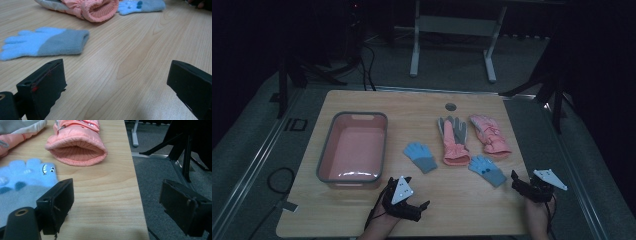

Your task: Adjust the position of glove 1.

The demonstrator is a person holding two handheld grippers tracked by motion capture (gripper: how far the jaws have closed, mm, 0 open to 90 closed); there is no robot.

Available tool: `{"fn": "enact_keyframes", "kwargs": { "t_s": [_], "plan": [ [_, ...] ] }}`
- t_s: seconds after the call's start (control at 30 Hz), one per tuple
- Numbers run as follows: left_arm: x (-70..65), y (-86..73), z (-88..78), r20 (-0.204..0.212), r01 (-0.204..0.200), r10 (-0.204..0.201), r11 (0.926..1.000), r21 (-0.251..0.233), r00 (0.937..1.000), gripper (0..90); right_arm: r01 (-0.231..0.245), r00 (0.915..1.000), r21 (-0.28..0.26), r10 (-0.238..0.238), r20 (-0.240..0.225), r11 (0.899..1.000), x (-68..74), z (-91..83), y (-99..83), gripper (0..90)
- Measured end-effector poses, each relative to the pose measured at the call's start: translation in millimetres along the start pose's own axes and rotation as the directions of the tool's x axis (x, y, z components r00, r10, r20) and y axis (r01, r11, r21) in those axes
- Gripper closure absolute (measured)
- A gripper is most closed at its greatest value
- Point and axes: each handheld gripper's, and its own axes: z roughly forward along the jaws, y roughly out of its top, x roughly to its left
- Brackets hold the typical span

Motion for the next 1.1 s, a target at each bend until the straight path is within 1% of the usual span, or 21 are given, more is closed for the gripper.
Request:
{"fn": "enact_keyframes", "kwargs": {
  "t_s": [0.13, 0.17, 0.23, 0.27, 0.3, 0.33, 0.37, 0.4, 0.47, 0.5, 0.57, 0.6, 0.67, 0.77, 0.83, 0.9, 0.93, 0.97, 1.0, 1.07, 1.1],
  "plan": [
    [-3.7, -1.2, -1.6, -0.004, -0.015, 0.016, 0.9997, 0.017, 0.9999, 2.1, 0.005, 1.0000, 0.023, -0.005, 0.006, 1.000, 0.0, 1.1, 0.3, 12.7],
    [-3.9, -1.6, -2.6, -0.004, -0.016, 0.016, 0.9997, 0.017, 0.9999, 2.1, 0.013, 0.9998, 0.055, -0.014, 0.014, 0.998, 0.4, 2.9, 0.7, 12.7],
    [-3.9, -2.0, -3.4, -0.004, -0.011, 0.012, 0.9999, 0.010, 0.9999, 2.1, 0.018, 0.9998, 0.071, -0.019, 0.009, 0.997, 0.1, 4.1, 1.1, 12.7],
    [-3.2, -2.8, -4.8, -0.003, 0.006, -0.006, 1.0000, 0.005, 1.0000, 2.1, 0.011, 0.9999, 0.072, -0.011, 0.011, 0.997, -0.3, 4.0, 1.1, 12.7],
    [-2.8, -3.4, -5.8, 0.002, 0.013, -0.013, 0.9999, 0.002, 0.9999, 2.1, 0.000, 1.0000, 0.082, -0.001, 0.009, 0.997, -0.9, 4.0, 2.1, 12.3],
    [-2.5, -4.4, -7.8, 0.005, 0.016, -0.016, 0.9998, -0.014, 0.9999, 2.1, -0.011, 0.9999, 0.089, 0.011, -0.002, 0.996, -1.9, 2.9, 4.0, 12.1],
    [-1.8, -5.2, -9.5, 0.011, 0.017, -0.017, 0.9995, -0.028, 0.9998, 2.1, -0.020, 0.9998, 0.077, 0.021, -0.008, 0.997, -2.3, 1.2, 5.7, 12.1],
    [-1.4, -5.8, -10.2, 0.017, 0.027, -0.026, 0.9992, -0.030, 0.9995, 2.1, -0.013, 0.9998, 0.073, 0.014, -0.011, 0.997, -1.9, -0.2, 8.5, 11.8],
    [0.2, -6.4, -11.2, 0.024, 0.036, -0.035, 0.9989, -0.030, 0.9991, 2.1, 0.022, 0.9997, 0.069, -0.021, -0.010, 0.997, -0.7, -2.6, 17.6, 11.7],
    [0.2, -6.4, -11.2, 0.024, 0.036, -0.035, 0.9989, -0.030, 0.9991, 2.1, 0.025, 0.9996, 0.067, -0.025, -0.013, 0.997, -0.8, -4.7, 23.5, 11.7],
    [2.7, -6.8, -11.9, 0.047, 0.045, -0.043, 0.9982, -0.038, 0.9980, 2.1, 0.010, 0.9997, 0.051, -0.009, -0.024, 0.999, -1.4, -9.6, 36.8, 11.9],
    [3.1, -6.9, -12.2, 0.053, 0.046, -0.044, 0.9982, -0.039, 0.9976, 2.1, 0.013, 0.9995, 0.053, -0.012, -0.030, 0.999, -1.3, -11.5, 44.3, 13.2],
    [2.7, -7.2, -12.6, 0.052, 0.044, -0.041, 0.9981, -0.044, 0.9978, 2.1, 0.006, 0.9981, 0.066, -0.002, -0.062, 0.998, -1.5, -13.6, 59.5, 13.7],
    [1.9, -7.3, -12.9, 0.048, 0.034, -0.032, 0.9985, -0.044, 0.9983, 2.1, 0.012, 0.9954, 0.061, -0.006, -0.096, 0.998, 2.0, -13.9, 79.5, 13.7],
    [1.8, -7.4, -13.1, 0.050, 0.034, -0.032, 0.9983, -0.047, 0.9982, 2.1, 0.014, 0.9909, 0.044, -0.007, -0.134, 0.999, 5.7, -14.0, 89.7, 13.4],
    [2.1, -7.6, -13.3, 0.058, 0.033, -0.031, 0.9985, -0.044, 0.9979, 2.1, 0.009, 0.9874, 0.060, 0.001, -0.158, 0.998, 13.7, -11.1, 102.3, 12.4],
    [2.4, -7.7, -13.7, 0.066, 0.026, -0.024, 0.9988, -0.042, 0.9975, 2.1, -0.001, 0.9811, 0.057, 0.012, -0.193, 0.998, 16.7, -10.1, 106.9, 12.2],
    [2.6, -8.0, -14.1, 0.070, 0.017, -0.014, 0.9990, -0.042, 0.9974, 2.1, -0.007, 0.9726, 0.051, 0.019, -0.232, 0.999, 20.0, -9.4, 110.8, 11.5],
    [2.8, -8.3, -14.8, 0.065, 0.012, -0.010, 0.9991, -0.041, 0.9979, 2.1, 0.003, 0.9695, 0.045, 0.008, -0.245, 0.999, 24.4, -8.3, 114.4, 11.5],
    [3.3, -9.0, -15.9, 0.059, 0.022, -0.019, 0.9985, -0.049, 0.9981, 2.1, 0.038, 0.9659, 0.039, -0.027, -0.258, 0.999, 35.0, -6.0, 120.9, 11.5],
    [3.7, -9.0, -16.1, 0.059, 0.025, -0.023, 0.9985, -0.048, 0.9980, 2.1, 0.051, 0.9604, 0.033, -0.040, -0.276, 0.998, 39.8, -4.8, 123.8, 11.5]
  ]
}}
